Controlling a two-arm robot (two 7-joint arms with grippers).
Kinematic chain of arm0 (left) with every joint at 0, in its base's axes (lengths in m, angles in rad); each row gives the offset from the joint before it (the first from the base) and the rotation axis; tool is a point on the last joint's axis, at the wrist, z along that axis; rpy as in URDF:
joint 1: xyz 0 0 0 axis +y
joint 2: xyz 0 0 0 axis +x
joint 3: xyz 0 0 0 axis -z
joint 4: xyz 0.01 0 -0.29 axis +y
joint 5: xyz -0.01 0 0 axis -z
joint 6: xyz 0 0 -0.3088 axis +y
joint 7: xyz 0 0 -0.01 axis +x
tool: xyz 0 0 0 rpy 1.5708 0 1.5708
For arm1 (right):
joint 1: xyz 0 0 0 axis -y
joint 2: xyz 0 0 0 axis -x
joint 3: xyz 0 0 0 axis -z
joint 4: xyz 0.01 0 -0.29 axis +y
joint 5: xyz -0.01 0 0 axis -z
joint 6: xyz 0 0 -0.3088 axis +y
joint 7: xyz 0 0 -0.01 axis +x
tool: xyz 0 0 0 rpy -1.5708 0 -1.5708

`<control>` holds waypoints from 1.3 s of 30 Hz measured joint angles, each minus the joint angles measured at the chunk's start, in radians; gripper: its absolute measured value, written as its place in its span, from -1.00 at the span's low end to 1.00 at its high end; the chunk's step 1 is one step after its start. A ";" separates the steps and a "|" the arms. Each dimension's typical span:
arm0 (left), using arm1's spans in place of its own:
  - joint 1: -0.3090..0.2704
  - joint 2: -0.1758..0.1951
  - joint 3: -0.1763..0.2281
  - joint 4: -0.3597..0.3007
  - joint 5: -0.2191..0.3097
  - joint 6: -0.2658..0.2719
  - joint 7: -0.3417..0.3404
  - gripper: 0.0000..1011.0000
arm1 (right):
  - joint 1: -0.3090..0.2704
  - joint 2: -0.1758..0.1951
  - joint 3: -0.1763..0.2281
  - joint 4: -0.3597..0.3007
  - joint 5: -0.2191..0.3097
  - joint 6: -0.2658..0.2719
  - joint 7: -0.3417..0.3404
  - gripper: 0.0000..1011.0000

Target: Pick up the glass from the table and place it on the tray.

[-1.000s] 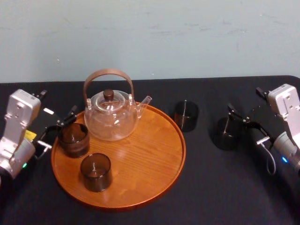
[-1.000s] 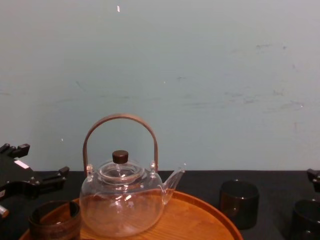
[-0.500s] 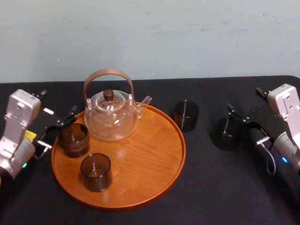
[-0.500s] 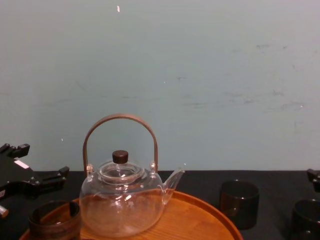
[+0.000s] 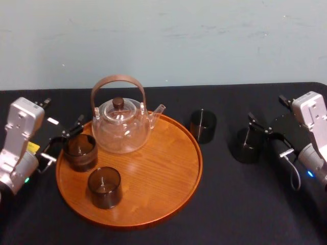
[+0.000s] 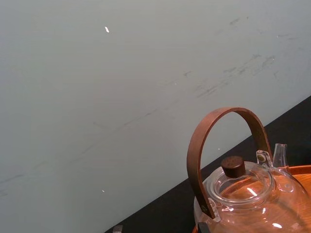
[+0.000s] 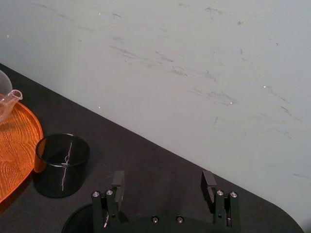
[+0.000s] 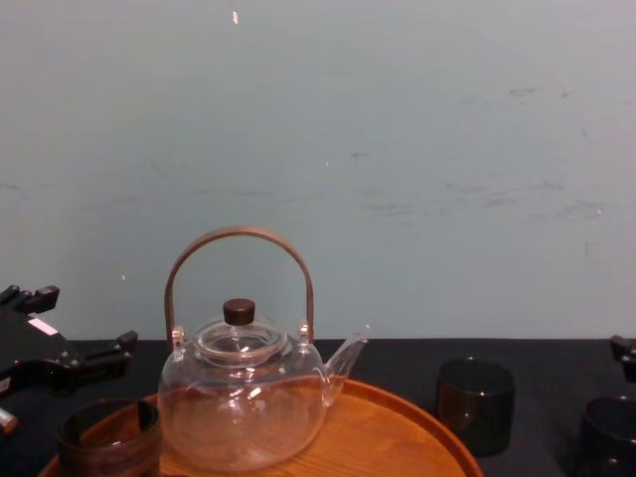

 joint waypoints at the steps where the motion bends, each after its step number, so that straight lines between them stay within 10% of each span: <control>1: 0.000 0.000 0.000 0.000 0.000 0.000 0.000 0.98 | 0.000 0.000 0.000 0.000 0.000 0.000 0.000 0.98; 18: 0.000 0.000 0.000 0.000 0.000 0.000 0.000 0.98 | -0.011 0.004 0.011 -0.010 0.001 0.001 0.018 0.98; 39: 0.000 0.000 0.000 0.000 0.000 0.000 0.000 0.98 | -0.216 0.134 0.151 -0.258 0.141 0.122 0.153 0.98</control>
